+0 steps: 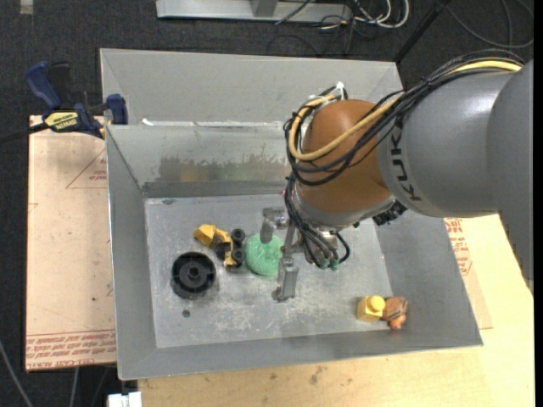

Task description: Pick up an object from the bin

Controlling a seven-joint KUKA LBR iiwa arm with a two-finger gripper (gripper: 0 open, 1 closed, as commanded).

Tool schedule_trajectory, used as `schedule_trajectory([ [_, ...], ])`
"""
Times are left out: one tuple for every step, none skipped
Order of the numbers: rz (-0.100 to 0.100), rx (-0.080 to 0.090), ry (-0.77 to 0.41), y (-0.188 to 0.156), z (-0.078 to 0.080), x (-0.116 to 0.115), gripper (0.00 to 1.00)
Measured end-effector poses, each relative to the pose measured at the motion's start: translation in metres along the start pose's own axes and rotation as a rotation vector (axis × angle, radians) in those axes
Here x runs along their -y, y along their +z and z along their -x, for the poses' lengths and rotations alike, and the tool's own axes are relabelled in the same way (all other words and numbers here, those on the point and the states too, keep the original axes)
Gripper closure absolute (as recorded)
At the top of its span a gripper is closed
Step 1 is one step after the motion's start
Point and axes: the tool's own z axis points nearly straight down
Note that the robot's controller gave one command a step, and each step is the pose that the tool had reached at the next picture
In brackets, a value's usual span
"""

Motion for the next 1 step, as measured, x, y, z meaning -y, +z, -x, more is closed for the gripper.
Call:
schedule_trajectory([
  [0.001,0.008,0.002,-0.0045,0.0017,0.0003,0.0],
])
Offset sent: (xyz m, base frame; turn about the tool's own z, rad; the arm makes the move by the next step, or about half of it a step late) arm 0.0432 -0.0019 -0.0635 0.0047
